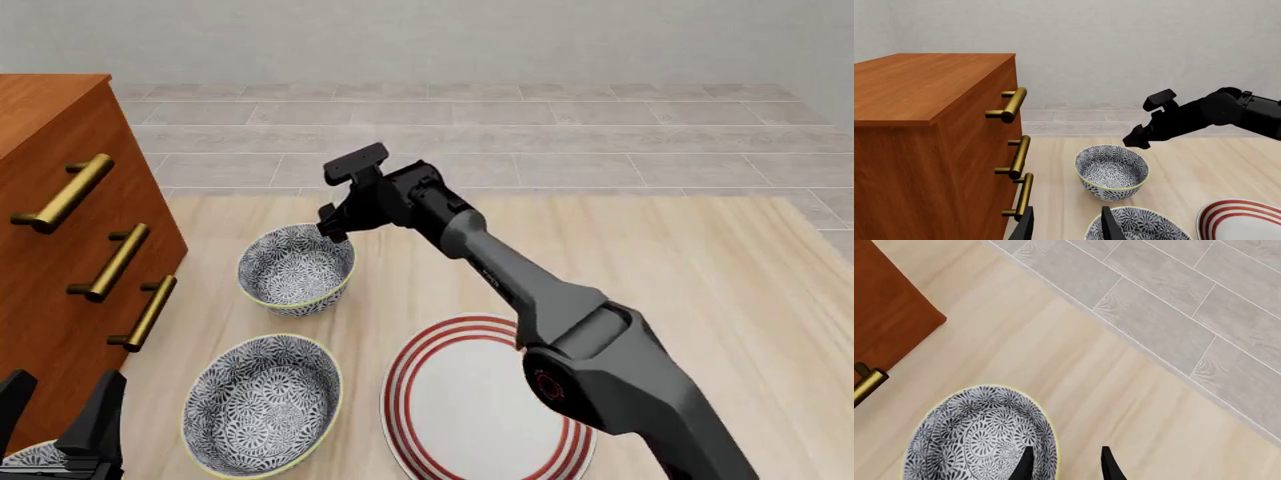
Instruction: Pick up the bowl and put it in the front on the plate.
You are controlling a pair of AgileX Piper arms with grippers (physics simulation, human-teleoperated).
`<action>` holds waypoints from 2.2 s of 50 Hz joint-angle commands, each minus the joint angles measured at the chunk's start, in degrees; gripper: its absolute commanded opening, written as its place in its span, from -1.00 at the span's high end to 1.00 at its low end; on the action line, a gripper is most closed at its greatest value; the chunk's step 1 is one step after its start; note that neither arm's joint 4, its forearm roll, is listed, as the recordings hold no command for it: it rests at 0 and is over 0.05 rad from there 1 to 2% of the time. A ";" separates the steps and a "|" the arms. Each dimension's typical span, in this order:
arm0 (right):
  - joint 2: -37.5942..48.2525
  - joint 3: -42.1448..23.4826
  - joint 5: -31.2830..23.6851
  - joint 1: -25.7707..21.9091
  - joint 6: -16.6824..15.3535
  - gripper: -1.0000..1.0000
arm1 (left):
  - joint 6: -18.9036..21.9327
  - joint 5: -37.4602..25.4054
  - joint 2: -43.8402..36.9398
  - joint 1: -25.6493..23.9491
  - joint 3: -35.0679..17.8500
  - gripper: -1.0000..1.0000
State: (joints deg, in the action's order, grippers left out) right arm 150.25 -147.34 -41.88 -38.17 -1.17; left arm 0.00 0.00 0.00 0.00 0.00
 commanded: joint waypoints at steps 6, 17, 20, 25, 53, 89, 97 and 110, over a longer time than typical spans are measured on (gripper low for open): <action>2.81 -2.77 -1.49 -0.77 0.97 -1.00 | 0.00 0.00 0.00 0.00 0.00 -1.00; 5.69 -7.16 -3.71 -0.84 1.01 -1.00 | 0.00 0.00 0.00 0.00 0.00 -1.00; 6.93 -8.85 -4.62 -0.63 0.67 -1.00 | 0.00 0.00 0.00 0.00 0.00 -1.00; 9.80 -13.38 -6.77 0.02 0.38 -1.00 | 0.00 0.00 0.00 0.00 0.00 -1.00; 12.36 -14.67 -7.09 -1.07 1.72 -1.00 | 0.00 0.00 0.00 0.00 0.00 -1.00; -5.62 13.65 8.87 4.38 -1.86 1.00 | 0.00 0.00 0.00 0.00 0.00 -1.00; -10.43 18.96 11.12 4.64 -2.23 1.00 | 0.00 0.00 0.00 0.00 0.00 -1.00; -18.70 28.80 15.35 5.16 -1.39 1.00 | 0.00 0.00 0.00 0.00 0.00 -1.00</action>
State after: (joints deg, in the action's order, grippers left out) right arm 138.07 -126.08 -29.93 -33.49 -3.05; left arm 0.00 0.00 0.00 0.00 0.00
